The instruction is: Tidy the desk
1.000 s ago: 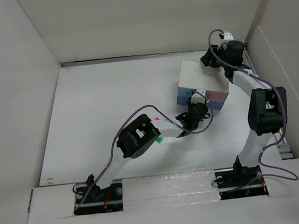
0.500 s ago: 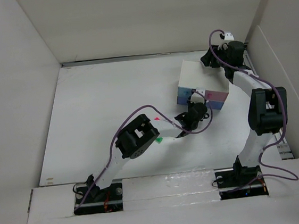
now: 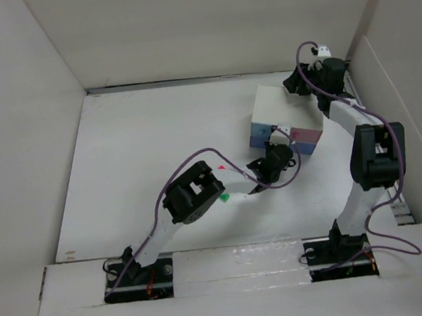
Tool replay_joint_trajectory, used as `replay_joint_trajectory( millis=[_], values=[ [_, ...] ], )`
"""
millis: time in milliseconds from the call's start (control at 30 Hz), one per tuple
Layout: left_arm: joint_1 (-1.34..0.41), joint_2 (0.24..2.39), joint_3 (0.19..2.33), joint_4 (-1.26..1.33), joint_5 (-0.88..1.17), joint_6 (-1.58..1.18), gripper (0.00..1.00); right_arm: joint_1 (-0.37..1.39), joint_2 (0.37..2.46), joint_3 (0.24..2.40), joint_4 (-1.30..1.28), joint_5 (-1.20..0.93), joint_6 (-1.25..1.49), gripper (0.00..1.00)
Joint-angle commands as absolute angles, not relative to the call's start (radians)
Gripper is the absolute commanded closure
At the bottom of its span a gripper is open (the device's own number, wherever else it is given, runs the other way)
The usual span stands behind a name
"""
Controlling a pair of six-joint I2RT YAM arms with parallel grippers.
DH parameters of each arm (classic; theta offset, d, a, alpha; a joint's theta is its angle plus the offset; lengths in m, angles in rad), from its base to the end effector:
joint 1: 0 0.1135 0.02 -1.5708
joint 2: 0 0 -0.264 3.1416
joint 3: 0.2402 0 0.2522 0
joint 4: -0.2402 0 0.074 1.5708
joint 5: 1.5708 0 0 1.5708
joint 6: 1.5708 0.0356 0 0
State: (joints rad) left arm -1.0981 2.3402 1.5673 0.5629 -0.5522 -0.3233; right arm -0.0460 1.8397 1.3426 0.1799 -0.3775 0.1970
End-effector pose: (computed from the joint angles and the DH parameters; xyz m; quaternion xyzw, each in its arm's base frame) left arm 0.2547 -0.4571 0.1533 0.1238 0.7572 -0.2343 0.5970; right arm 0.4360 -0.0069 0.2705 -0.0128 0.8030 0.1950 0.5630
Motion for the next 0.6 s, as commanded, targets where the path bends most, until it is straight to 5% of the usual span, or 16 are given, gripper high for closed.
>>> replay_joint_trajectory(
  millis=[0,567],
  values=[
    [-1.092,2.246,1.548,0.630,-0.546,-0.328,1.00,-0.054,1.879,1.333,0.124,-0.408,0.242,0.46],
    [-1.164,2.106,1.344,0.687,-0.601,-0.312,1.00,-0.072,1.921,1.395,0.302,-0.371,0.360,0.46]
  ],
)
